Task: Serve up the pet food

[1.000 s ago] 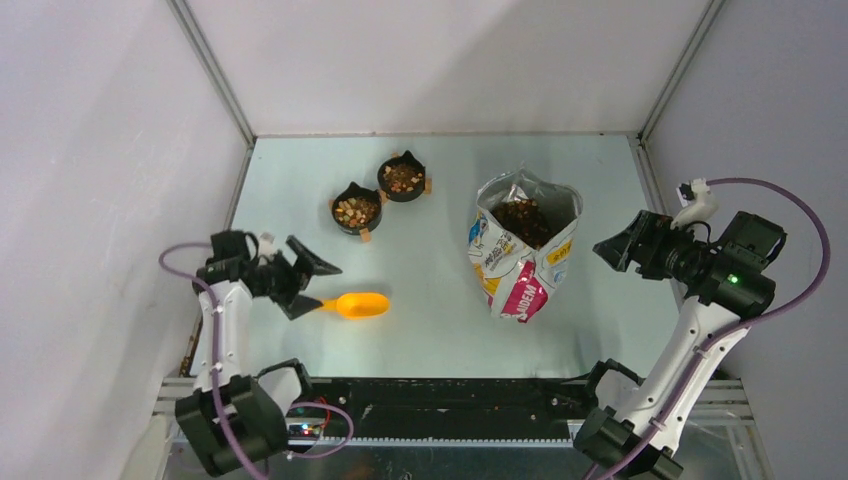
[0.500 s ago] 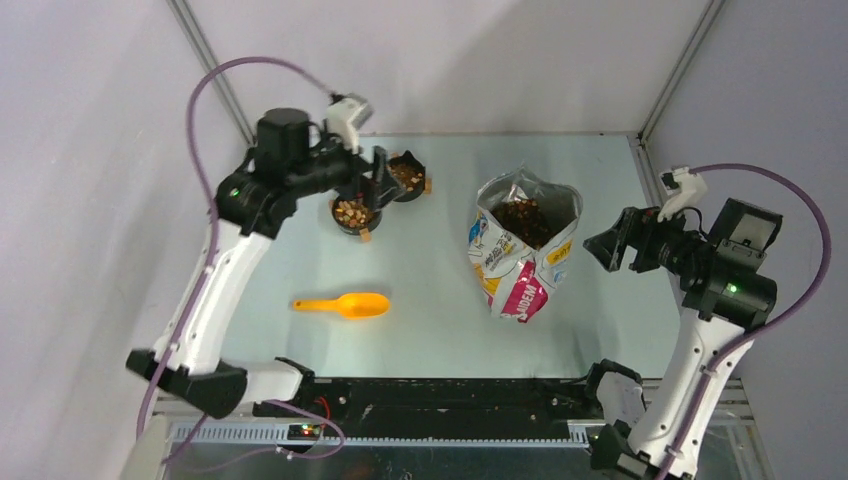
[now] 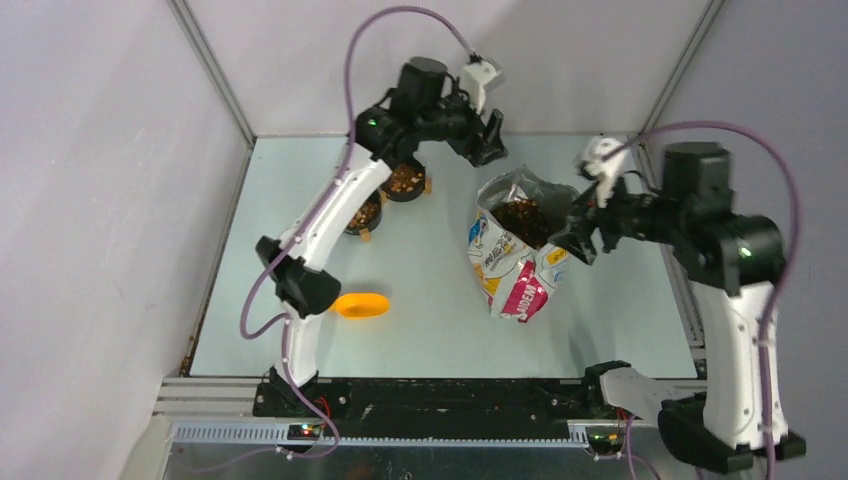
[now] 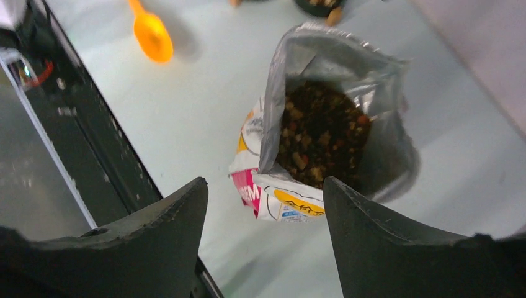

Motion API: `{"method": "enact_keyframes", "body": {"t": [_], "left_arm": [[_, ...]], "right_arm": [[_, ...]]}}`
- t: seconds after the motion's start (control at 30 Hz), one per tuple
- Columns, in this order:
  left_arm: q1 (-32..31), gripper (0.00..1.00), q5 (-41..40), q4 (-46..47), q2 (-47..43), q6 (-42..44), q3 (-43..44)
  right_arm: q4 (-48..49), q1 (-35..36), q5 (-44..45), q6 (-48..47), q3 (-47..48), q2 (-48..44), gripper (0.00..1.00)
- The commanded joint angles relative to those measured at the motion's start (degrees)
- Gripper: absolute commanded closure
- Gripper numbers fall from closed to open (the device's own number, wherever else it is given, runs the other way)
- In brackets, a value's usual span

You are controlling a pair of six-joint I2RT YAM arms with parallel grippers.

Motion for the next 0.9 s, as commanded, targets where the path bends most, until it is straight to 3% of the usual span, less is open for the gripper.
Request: {"method": "enact_keyframes", "body": {"t": [0.0, 0.1, 0.27, 0.43, 0.57, 0.77, 0.87], "left_arm": [[-3.1, 0.21, 1.1, 0.3, 4.3, -1.8, 1.2], [-3.7, 0.24, -0.9, 1.3, 5.9, -3.3, 0.5], [-3.8, 0.33, -6.1, 2.0, 8.0, -3.5, 0.2], [-3.8, 0.50, -6.8, 2.7, 8.9, -4.1, -0.4], [-3.7, 0.58, -6.6, 2.8, 9.4, -5.7, -0.5], [-3.4, 0.64, -6.6, 2.4, 9.6, -5.4, -0.9], [-3.1, 0.75, -6.5, 1.3, 10.2, -4.8, -0.9]], "right_arm": [[0.1, 10.8, 14.2, -6.3, -4.8, 4.2, 0.30], [2.6, 16.3, 18.0, -7.2, -6.9, 5.9, 0.32], [6.8, 19.4, 21.2, -7.1, -8.9, 9.6, 0.38], [11.1, 21.5, 22.9, -8.3, -13.1, 11.0, 0.41], [12.2, 23.6, 26.8, -9.4, -16.1, 12.4, 0.44], [10.8, 26.3, 28.6, -10.7, -14.7, 12.2, 0.64], [6.8, 28.2, 27.8, -11.0, -12.6, 11.8, 0.83]]}}
